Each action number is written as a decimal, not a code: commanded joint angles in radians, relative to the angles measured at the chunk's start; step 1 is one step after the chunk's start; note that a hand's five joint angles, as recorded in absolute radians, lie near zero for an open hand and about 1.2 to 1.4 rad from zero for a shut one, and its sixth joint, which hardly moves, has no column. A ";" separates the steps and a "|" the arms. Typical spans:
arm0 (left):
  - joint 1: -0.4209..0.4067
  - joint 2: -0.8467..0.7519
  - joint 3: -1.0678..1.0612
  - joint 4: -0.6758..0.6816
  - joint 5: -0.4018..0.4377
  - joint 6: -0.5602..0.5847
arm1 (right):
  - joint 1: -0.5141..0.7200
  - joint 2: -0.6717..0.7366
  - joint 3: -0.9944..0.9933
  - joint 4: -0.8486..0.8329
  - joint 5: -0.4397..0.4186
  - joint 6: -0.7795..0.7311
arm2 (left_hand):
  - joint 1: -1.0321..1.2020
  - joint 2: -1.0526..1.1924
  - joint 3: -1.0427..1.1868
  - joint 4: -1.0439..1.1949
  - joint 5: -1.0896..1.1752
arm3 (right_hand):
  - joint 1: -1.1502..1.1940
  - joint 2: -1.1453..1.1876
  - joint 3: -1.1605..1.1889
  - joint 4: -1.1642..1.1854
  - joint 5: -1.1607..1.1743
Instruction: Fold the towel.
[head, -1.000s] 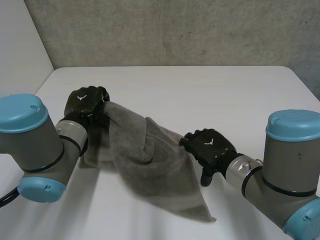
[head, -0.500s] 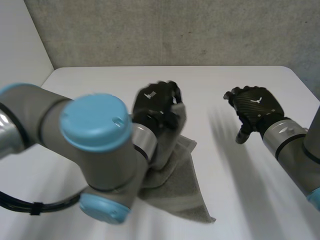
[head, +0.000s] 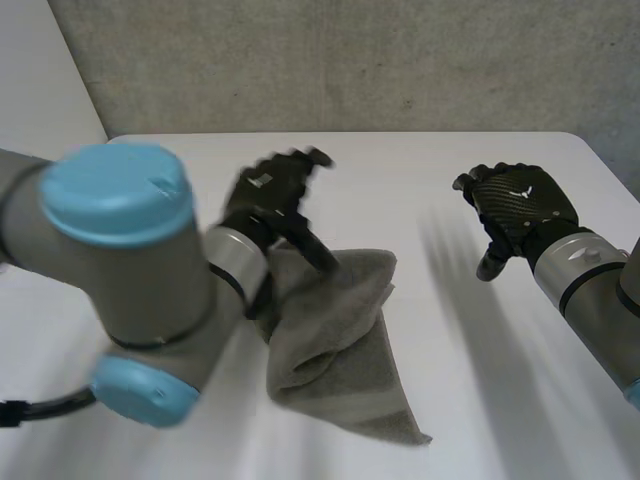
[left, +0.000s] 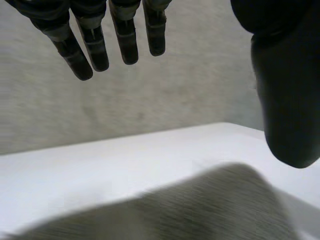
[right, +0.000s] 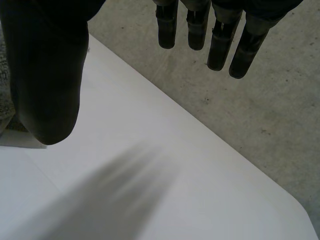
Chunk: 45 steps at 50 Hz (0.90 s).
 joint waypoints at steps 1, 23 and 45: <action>0.190 0.031 -0.006 0.004 0.049 0.001 | 0.016 -0.001 -0.001 0.002 0.000 0.002 | -0.066 -0.056 -0.047 -0.068 -0.201 | -0.057 -0.078 -0.069 -0.077 -0.021; 0.413 -0.162 0.020 0.007 0.171 0.290 | 0.269 0.256 -0.369 0.150 -0.088 0.128 | 0.057 0.067 0.076 0.055 -0.078 | -0.057 -0.078 -0.069 -0.077 -0.021; 0.426 -0.351 0.106 -0.048 0.183 0.294 | 0.278 0.617 -0.671 0.242 -0.134 0.338 | 0.573 0.583 0.592 0.571 0.438 | 0.627 0.606 0.615 0.607 0.663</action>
